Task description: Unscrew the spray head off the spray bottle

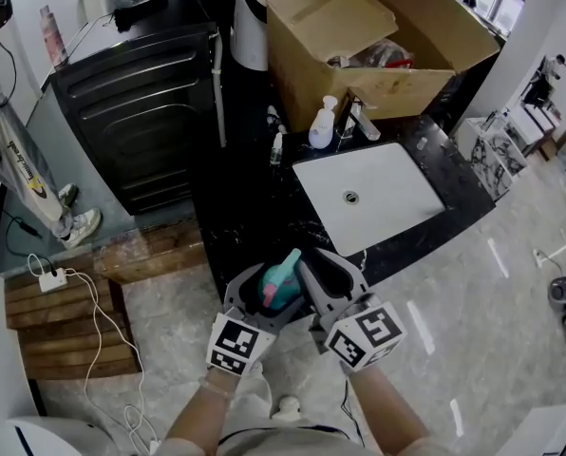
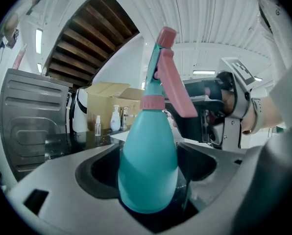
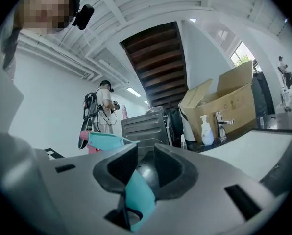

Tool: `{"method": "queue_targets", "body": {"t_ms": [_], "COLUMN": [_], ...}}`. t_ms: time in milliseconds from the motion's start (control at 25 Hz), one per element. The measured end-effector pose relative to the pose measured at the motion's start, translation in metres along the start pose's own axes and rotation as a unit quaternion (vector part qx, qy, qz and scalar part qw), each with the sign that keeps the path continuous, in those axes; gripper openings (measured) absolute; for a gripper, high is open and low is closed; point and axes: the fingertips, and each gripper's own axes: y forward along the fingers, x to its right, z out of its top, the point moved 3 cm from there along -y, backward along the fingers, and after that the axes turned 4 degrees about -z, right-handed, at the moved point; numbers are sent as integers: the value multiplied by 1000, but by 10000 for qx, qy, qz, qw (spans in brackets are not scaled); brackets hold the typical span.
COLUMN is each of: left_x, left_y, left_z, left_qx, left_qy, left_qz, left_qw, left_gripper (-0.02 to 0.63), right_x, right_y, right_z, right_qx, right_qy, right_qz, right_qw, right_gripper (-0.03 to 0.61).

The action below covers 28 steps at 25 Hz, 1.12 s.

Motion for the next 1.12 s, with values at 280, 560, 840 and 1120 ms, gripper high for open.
{"method": "queue_targets", "body": {"t_ms": [280, 560, 840, 1120], "left_x": [1, 1, 1, 1], "left_y": [1, 0, -1, -1], "left_z": [-2, -3, -3, -5], "left_qx": [-3, -11, -33, -122], "left_qy": [-29, -54, -25, 24], "left_qz": [65, 118, 193, 172], "left_qw": [10000, 9999, 9998, 9998], "left_gripper": [365, 364, 364, 364], "right_x": [1, -45, -68, -64], "right_y": [-6, -38, -19, -7], "right_z": [9, 16, 6, 1], "right_qx": [203, 562, 184, -10], "right_qy": [126, -424, -1023, -1157], "right_qz": [31, 806, 649, 52], "right_qw": [9997, 9943, 9925, 9933], "right_gripper": [109, 167, 274, 298]}}
